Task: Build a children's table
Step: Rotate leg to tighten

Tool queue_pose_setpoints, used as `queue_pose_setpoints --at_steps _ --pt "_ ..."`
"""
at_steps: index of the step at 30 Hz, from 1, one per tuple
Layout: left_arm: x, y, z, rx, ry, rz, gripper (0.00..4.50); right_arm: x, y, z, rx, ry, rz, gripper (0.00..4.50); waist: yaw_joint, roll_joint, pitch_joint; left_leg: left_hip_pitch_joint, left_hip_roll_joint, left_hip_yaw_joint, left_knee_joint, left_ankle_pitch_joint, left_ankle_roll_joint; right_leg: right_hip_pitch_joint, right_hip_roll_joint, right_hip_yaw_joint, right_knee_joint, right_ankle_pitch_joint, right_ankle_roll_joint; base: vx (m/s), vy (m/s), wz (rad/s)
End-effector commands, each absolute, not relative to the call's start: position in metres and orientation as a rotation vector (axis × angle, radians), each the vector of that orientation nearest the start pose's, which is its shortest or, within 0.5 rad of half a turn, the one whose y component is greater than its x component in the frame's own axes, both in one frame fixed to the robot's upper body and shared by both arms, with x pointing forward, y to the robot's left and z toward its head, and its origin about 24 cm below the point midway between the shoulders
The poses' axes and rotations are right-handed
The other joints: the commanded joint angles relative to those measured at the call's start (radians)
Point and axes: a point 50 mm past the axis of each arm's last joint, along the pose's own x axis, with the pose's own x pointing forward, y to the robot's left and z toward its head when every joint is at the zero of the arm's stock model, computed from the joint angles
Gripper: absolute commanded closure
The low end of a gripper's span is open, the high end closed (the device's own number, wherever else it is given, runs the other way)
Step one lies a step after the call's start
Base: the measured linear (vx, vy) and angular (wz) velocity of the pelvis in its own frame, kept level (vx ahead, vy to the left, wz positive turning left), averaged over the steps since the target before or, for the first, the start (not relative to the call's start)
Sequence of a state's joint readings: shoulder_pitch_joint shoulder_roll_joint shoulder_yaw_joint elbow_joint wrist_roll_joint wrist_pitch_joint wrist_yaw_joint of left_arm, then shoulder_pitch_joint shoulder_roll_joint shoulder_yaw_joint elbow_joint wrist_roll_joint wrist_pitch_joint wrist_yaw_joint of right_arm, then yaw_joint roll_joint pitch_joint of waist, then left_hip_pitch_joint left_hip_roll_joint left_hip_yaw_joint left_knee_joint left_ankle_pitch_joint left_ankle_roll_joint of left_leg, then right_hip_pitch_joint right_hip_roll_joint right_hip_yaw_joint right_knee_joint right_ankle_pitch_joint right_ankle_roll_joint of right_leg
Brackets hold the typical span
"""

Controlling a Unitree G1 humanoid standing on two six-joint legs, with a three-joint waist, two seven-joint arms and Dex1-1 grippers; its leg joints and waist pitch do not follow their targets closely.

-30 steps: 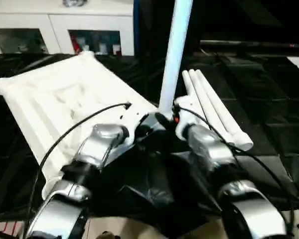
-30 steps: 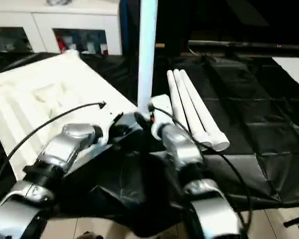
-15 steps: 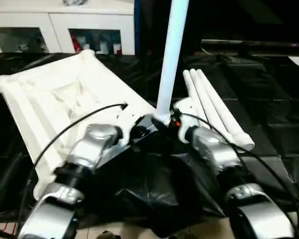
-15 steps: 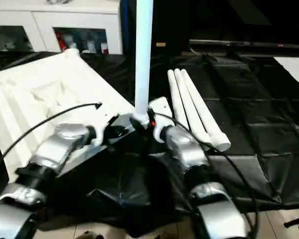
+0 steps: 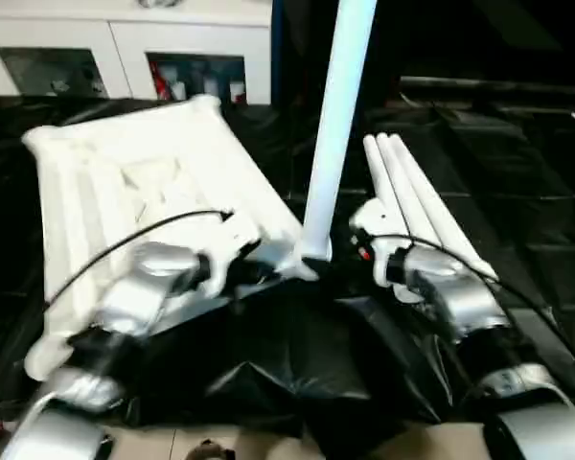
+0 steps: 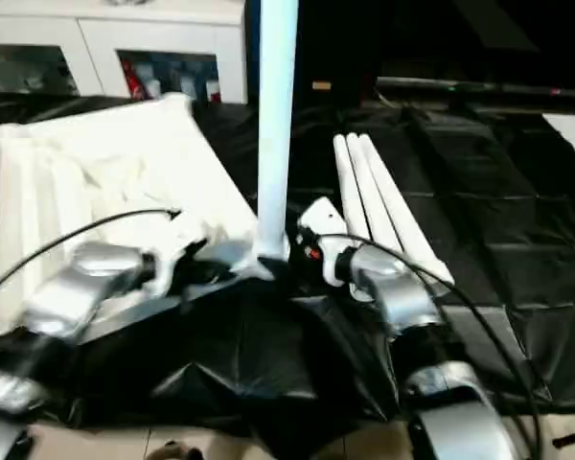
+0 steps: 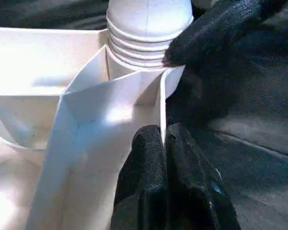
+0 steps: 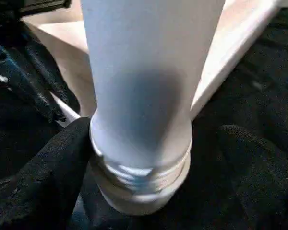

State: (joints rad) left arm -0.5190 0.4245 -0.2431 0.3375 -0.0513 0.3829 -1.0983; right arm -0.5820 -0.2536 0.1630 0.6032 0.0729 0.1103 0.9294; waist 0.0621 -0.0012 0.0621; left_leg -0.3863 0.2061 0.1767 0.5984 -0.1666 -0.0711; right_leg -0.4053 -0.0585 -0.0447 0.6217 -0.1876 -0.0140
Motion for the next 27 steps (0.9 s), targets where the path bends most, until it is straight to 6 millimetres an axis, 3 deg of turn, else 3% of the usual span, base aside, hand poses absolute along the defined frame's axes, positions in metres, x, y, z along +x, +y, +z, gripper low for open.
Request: queue_pose_setpoints --at_steps 1,6,19,25,27 --pt "0.307 0.132 0.08 0.305 0.411 -1.269 4.5 0.33 -0.123 0.058 -0.194 0.283 1.052 0.07 -0.005 0.005 -0.071 0.025 0.024 -0.003 -0.07 -0.225 0.018 0.047 -0.066 0.041 -0.073 -0.165 -0.232 0.0 0.0 0.0" --pt "0.305 0.132 0.08 0.303 0.416 -1.28 4.5 0.328 -0.118 0.055 -0.182 0.291 1.067 0.07 -0.005 0.004 -0.073 0.022 0.023 -0.003 -0.07 -0.211 0.016 0.049 -0.067 0.041 -0.071 -0.15 -0.231 0.0 0.0 0.0" --pt "0.305 0.131 0.078 0.307 0.42 -1.267 4.5 0.327 -0.11 0.051 -0.136 0.291 1.07 1.21 -0.006 0.006 -0.074 0.023 0.022 -0.003 -0.068 -0.196 0.018 0.049 -0.066 0.04 -0.068 -0.123 -0.235 0.0 0.0 0.0" --pt "0.315 0.126 0.077 0.306 0.407 -1.171 4.5 0.329 -0.101 0.045 -0.093 0.288 0.987 1.65 -0.008 0.007 -0.074 0.022 0.022 -0.003 -0.069 -0.198 0.008 0.05 -0.067 0.041 -0.069 -0.131 -0.233 0.0 0.0 0.0" --pt "0.328 0.118 0.077 0.296 0.393 -1.04 4.5 0.336 -0.091 0.038 -0.062 0.301 0.837 1.72 -0.01 0.01 -0.074 0.022 0.021 -0.003 -0.069 -0.201 0.002 0.048 -0.067 0.042 -0.069 -0.136 -0.231 0.0 0.0 0.0"
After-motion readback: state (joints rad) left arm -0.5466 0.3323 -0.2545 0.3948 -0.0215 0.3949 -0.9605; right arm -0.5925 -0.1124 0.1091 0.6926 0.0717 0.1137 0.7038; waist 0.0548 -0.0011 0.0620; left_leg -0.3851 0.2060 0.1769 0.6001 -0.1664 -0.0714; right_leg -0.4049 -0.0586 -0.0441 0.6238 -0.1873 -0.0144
